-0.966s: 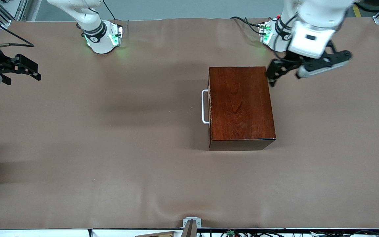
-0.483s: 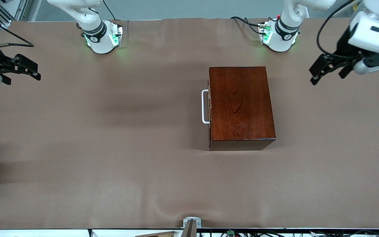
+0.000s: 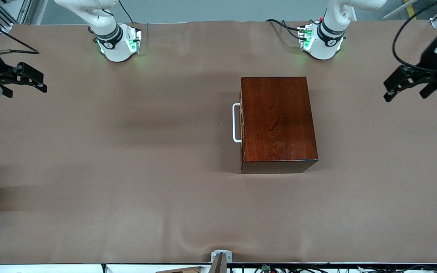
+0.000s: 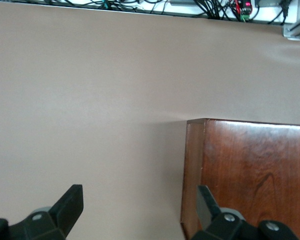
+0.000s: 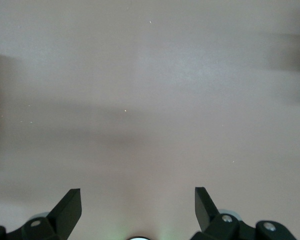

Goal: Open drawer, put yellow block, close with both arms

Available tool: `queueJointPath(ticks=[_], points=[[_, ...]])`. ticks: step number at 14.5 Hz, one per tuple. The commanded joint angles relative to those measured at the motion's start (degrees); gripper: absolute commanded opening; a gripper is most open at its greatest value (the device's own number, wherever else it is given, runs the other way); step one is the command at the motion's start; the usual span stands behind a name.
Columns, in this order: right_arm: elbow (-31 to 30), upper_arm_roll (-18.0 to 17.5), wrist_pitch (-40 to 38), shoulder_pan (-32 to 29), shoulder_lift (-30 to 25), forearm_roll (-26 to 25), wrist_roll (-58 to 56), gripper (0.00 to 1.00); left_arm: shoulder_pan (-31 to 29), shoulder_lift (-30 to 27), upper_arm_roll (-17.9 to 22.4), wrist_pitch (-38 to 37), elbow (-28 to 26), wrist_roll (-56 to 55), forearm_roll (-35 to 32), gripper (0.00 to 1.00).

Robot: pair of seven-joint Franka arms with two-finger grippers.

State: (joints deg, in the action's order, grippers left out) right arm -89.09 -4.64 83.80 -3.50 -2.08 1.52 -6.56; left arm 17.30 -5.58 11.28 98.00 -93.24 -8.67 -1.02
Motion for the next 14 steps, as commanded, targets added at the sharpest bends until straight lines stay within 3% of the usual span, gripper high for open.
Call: queueJointPath(ticks=[1,7,14], points=[[-0.29,-0.1,-0.3,-0.36,-0.91,0.06,-0.74,1.0,-12.34,0.66,-10.53,-2.97,0.61,6.3,2.25,1.0],[-0.29,-0.1,-0.3,-0.36,-0.91,0.06,-0.74,1.0,-24.49,-1.36,-22.77,-6.68,-1.94,6.21,2.69,1.0],[-0.29,-0.1,-0.3,-0.36,-0.82,0.06,-0.74,1.0,-25.04,0.56,-22.88,-9.83,2.61,5.95,2.87,1.0]])
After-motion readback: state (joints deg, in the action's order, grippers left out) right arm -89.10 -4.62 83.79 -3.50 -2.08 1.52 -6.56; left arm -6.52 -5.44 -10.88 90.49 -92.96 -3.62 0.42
